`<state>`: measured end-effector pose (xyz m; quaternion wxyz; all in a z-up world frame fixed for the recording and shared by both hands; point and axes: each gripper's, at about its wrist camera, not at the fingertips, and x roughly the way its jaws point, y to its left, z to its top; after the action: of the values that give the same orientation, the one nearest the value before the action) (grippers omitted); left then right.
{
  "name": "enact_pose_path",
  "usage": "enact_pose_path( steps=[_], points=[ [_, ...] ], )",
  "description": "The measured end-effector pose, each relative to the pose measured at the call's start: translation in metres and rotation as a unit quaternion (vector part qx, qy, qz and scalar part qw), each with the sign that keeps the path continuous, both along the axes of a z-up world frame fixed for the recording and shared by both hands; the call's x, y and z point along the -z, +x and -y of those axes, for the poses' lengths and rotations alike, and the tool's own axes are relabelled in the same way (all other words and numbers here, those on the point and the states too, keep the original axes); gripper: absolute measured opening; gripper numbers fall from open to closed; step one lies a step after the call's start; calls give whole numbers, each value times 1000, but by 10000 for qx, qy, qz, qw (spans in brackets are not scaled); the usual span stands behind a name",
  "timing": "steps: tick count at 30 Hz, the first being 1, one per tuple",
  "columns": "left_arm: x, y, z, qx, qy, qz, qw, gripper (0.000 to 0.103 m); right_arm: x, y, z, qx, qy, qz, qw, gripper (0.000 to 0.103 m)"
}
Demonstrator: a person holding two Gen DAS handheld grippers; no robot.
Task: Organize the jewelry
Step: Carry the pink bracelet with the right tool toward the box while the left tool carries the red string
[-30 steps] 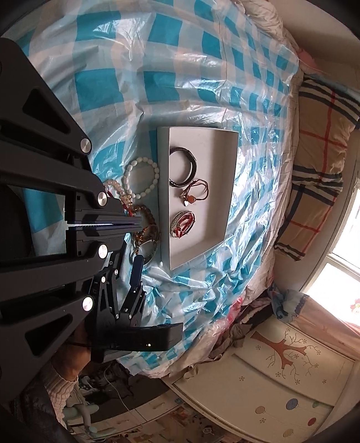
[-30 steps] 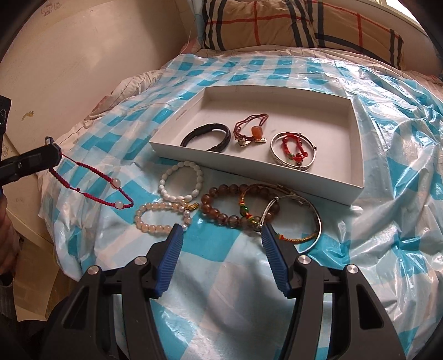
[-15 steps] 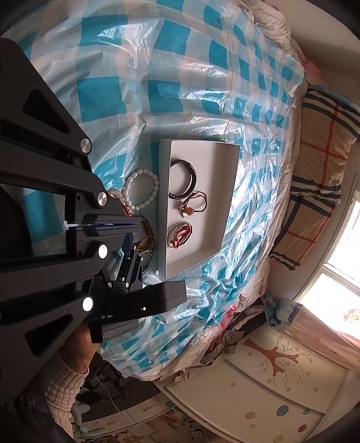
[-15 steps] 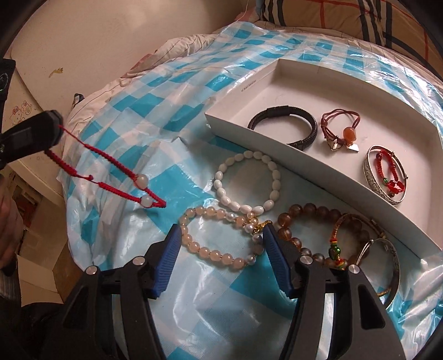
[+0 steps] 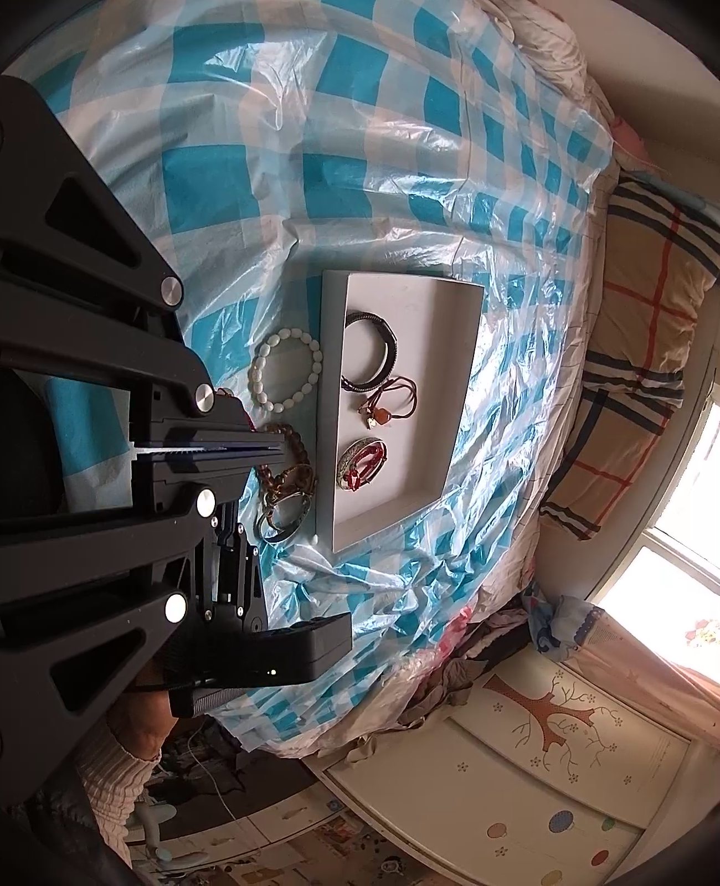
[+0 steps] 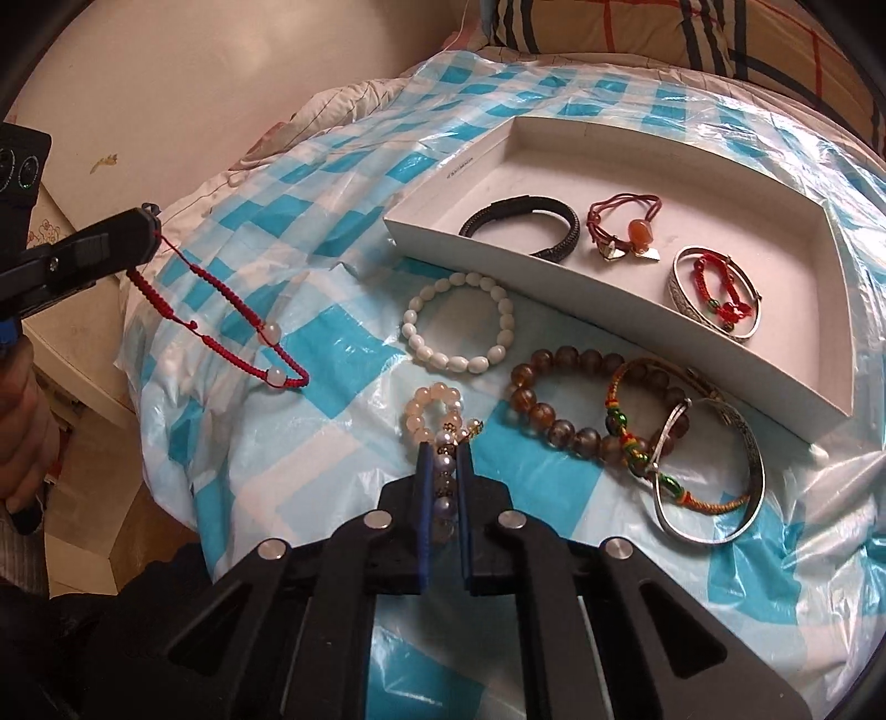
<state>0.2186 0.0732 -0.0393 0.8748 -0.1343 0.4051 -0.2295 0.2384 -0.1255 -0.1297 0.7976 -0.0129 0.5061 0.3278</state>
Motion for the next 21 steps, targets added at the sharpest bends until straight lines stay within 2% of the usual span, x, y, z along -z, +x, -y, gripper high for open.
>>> enact_pose_path(
  steps=[3, 8, 13, 18, 21],
  points=[
    [-1, 0, 4, 34, 7, 6, 10000, 1, -4, -6, 11, 143, 91, 2, 9999, 9],
    [-1, -1, 11, 92, -2, -2, 10000, 1, -16, -12, 33, 490, 518, -38, 9974, 9],
    [-4, -3, 19, 149, -5, 28, 9999, 1, -34, -20, 51, 798, 884, 116, 9928, 9],
    [-7, -2, 30, 130, 203, 117, 9996, 1, -51, -25, 68, 1051, 1278, 394, 9854, 9],
    [-8, -1, 38, 53, 453, 185, 9988, 1, -57, -24, 74, 1149, 1370, 495, 9826, 9]
  ],
)
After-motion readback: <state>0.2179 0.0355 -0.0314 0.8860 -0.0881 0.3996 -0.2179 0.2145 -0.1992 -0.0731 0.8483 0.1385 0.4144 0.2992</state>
